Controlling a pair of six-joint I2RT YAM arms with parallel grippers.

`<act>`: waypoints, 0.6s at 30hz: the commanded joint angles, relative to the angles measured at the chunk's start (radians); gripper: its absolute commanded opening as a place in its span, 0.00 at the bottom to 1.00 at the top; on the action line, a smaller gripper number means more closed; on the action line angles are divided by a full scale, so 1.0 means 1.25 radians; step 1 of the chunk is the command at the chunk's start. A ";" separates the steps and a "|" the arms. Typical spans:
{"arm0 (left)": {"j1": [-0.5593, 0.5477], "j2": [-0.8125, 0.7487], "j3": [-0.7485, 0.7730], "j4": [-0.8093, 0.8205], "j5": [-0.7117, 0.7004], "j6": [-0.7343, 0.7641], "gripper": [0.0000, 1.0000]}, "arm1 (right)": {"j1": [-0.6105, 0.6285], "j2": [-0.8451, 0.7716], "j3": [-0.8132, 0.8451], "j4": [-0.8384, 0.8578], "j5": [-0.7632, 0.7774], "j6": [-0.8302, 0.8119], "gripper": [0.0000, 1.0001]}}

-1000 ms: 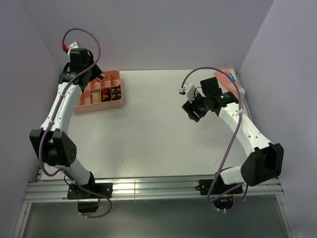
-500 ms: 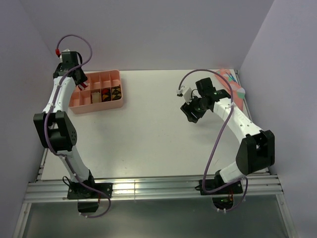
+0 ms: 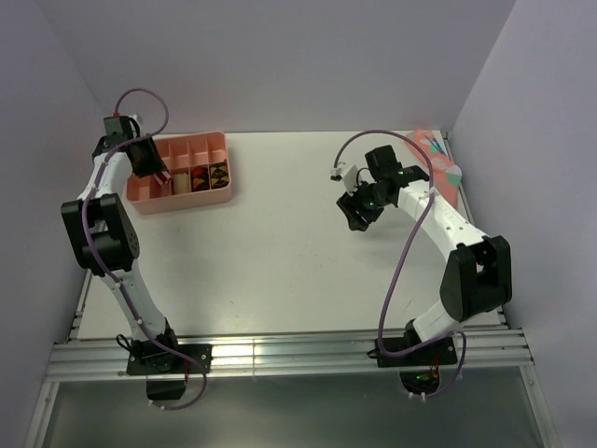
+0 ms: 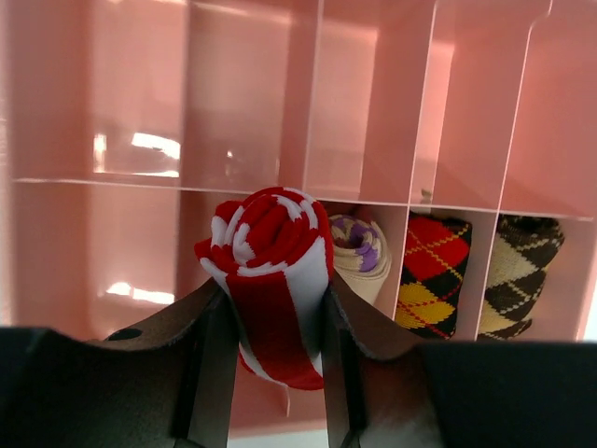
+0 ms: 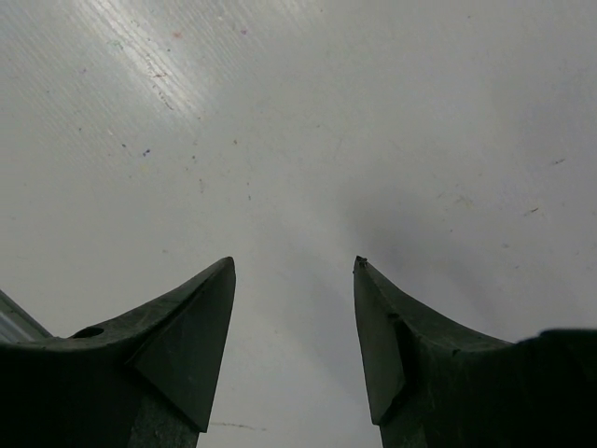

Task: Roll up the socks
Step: Place the sock in the storage box.

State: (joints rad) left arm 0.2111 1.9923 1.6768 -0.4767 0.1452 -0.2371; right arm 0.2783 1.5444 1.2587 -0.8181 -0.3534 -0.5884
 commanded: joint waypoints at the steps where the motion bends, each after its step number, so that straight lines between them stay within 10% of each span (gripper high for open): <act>1: 0.007 0.024 0.007 0.002 0.096 0.053 0.00 | -0.005 0.001 0.040 -0.003 -0.020 0.012 0.61; 18: 0.036 0.090 0.069 -0.110 0.073 0.122 0.00 | -0.004 0.017 0.018 -0.006 -0.042 0.009 0.59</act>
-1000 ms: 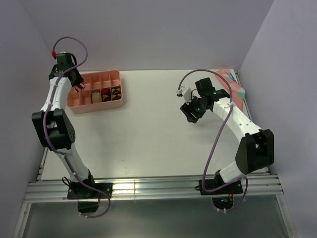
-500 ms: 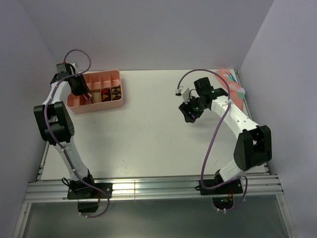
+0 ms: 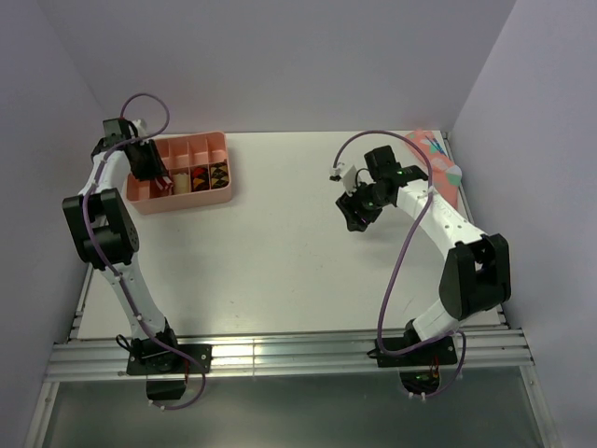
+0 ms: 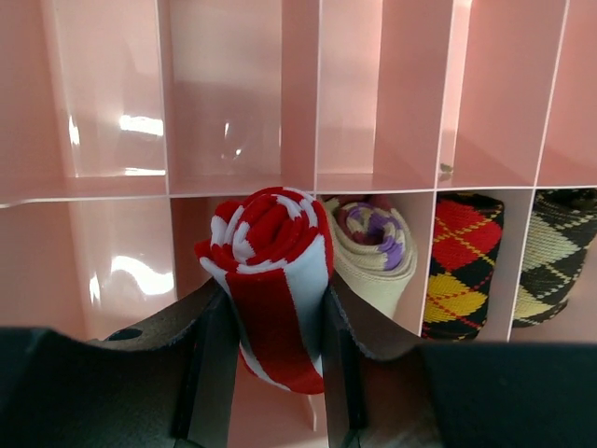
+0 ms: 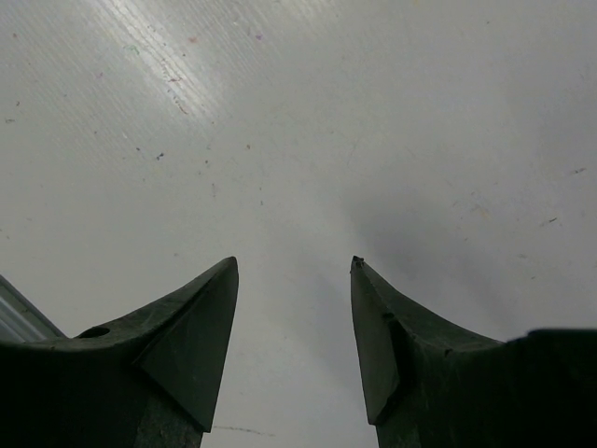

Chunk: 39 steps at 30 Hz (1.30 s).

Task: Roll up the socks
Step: Place the sock in the storage box.

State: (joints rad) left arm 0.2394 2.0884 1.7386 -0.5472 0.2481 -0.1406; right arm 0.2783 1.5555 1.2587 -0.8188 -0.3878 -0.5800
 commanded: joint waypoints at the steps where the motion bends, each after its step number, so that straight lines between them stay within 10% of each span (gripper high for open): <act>1: 0.016 0.009 0.013 -0.049 -0.023 0.047 0.00 | -0.005 0.010 0.017 -0.004 -0.016 0.003 0.59; 39: -0.055 0.095 0.096 -0.134 -0.195 0.043 0.00 | -0.004 0.022 -0.007 -0.004 -0.036 0.000 0.56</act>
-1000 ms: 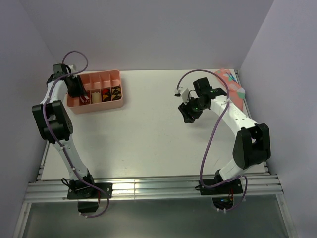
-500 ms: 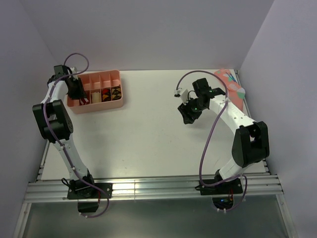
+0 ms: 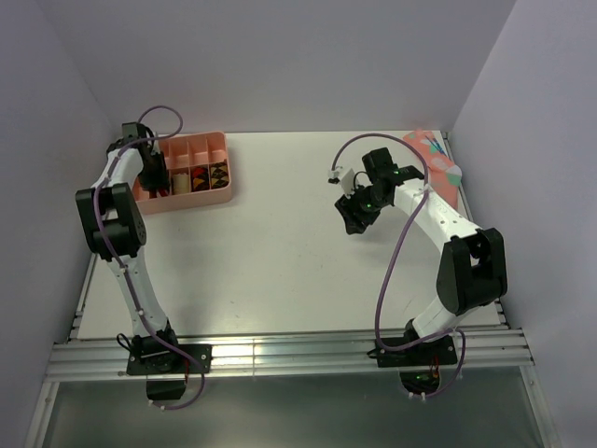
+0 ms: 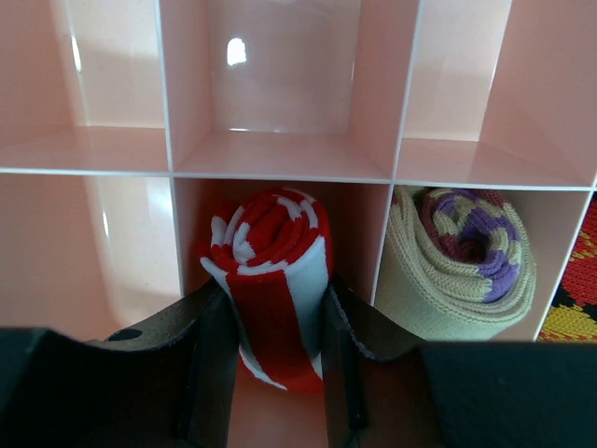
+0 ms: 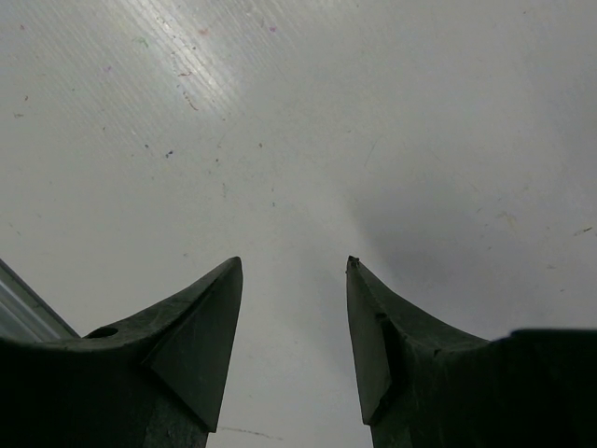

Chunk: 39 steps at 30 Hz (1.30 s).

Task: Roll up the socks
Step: Place the sock in the storage box.

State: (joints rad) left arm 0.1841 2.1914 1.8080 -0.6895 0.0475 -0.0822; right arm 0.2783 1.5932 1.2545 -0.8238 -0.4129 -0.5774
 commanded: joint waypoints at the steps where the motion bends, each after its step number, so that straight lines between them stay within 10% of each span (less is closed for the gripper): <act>1: -0.013 0.018 0.045 -0.024 -0.051 -0.014 0.00 | -0.004 -0.007 -0.002 0.000 -0.017 -0.003 0.56; 22: -0.039 -0.010 0.054 0.002 -0.070 -0.073 0.69 | -0.004 -0.015 -0.019 0.009 -0.022 0.003 0.55; 39: -0.039 -0.159 0.097 0.034 -0.045 -0.110 0.68 | -0.004 -0.035 -0.018 0.027 -0.027 0.019 0.56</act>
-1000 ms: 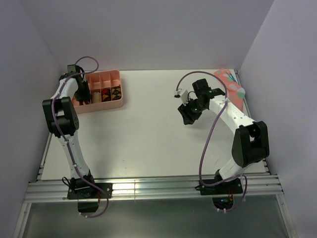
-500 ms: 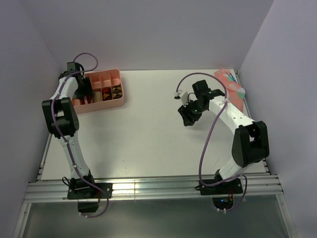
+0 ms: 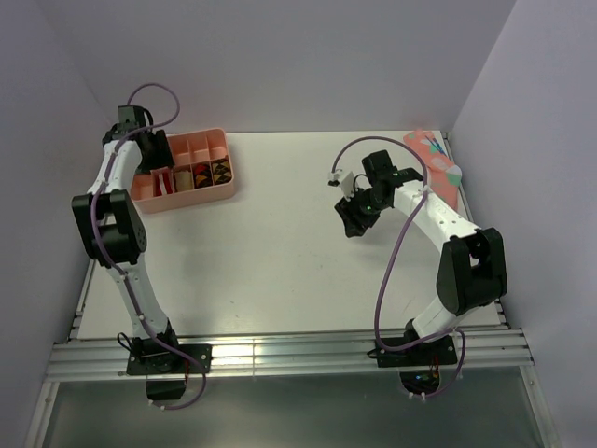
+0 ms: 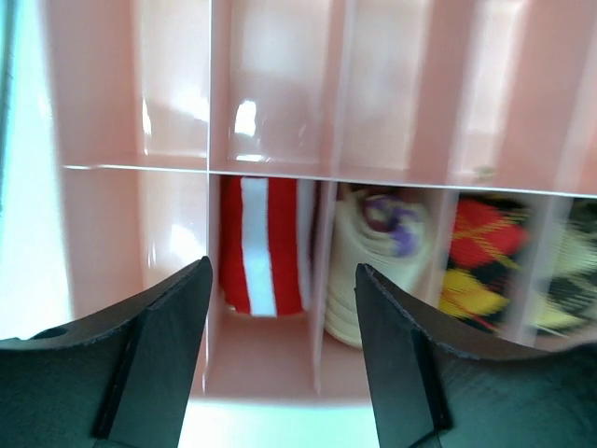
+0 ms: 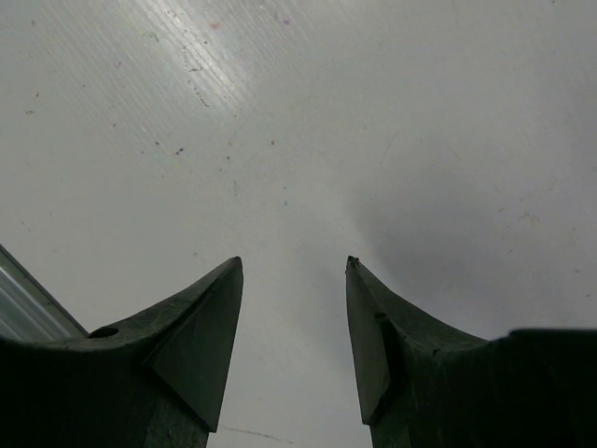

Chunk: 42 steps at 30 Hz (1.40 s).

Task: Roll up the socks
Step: Place the sock in the storage box, then reset both arms

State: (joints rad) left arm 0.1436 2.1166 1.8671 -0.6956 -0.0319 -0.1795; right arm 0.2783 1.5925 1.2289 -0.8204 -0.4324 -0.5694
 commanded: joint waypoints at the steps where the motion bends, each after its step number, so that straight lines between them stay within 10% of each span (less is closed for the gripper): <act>1: -0.006 -0.113 0.051 0.045 0.018 -0.037 0.69 | -0.004 -0.036 0.002 0.029 -0.011 0.015 0.56; 16: -0.210 -0.478 -0.248 0.297 0.093 -0.178 0.69 | -0.016 -0.147 0.023 0.149 0.038 0.163 0.69; 19: -0.300 -0.530 -0.318 0.332 0.050 -0.193 0.69 | -0.030 -0.187 0.032 0.167 0.035 0.200 0.77; 20: -0.344 -0.549 -0.325 0.333 0.032 -0.191 0.69 | -0.037 -0.212 0.033 0.175 0.018 0.210 1.00; 42: -0.538 -0.561 -0.397 0.323 -0.008 -0.205 0.69 | -0.068 -0.455 -0.082 0.324 0.028 0.312 1.00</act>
State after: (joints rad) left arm -0.5179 1.4055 1.3407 -0.3183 -0.0326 -0.4316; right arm 0.1982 1.0473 1.1381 -0.4568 -0.4042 -0.1940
